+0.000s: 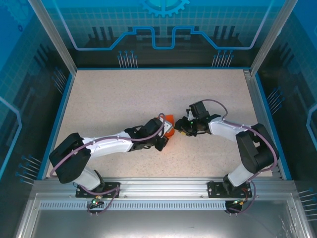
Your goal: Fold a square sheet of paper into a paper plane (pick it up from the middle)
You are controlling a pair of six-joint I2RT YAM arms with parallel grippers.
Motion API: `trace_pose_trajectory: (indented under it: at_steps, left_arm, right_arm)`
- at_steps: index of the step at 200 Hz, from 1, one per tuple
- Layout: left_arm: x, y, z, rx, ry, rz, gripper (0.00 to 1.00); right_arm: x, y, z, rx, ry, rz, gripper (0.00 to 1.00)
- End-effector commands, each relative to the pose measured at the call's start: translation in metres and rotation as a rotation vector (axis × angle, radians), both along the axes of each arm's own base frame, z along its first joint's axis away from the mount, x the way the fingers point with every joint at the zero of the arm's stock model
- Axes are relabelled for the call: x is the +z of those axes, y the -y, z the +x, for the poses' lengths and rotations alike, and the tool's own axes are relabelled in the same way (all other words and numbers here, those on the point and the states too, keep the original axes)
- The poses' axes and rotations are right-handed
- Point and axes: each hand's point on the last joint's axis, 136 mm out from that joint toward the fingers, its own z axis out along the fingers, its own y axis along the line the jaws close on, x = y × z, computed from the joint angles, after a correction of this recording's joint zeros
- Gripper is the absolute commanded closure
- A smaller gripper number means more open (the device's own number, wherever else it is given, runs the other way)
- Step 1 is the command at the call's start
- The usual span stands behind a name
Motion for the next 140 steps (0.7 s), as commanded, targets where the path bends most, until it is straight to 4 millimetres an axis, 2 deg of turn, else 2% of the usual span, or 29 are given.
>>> trace_pose_trajectory:
  at_steps: [1, 26, 52, 85, 140]
  left_arm:
    - [0.003, 0.008, -0.011, -0.048, -0.109, -0.109, 1.00]
    - [0.003, 0.003, -0.006, -0.035, -0.148, -0.155, 1.00]
    - [0.004, -0.001, -0.001, -0.031, -0.184, -0.192, 1.00]
    - [-0.001, -0.006, 0.003, -0.030, -0.226, -0.202, 1.00]
    - [-0.007, -0.014, 0.009, -0.016, -0.256, -0.197, 1.00]
  right_arm:
    - [0.019, -0.002, 0.010, 0.038, 0.047, -0.004, 0.71]
    - [0.027, -0.013, 0.019, 0.090, 0.070, 0.008, 0.79]
    - [0.022, -0.026, 0.026, 0.139, 0.053, -0.004, 0.86]
    - [0.015, -0.042, 0.037, 0.190, 0.040, -0.024, 0.88]
    - [-0.013, -0.049, 0.053, 0.222, -0.013, -0.087, 0.88]
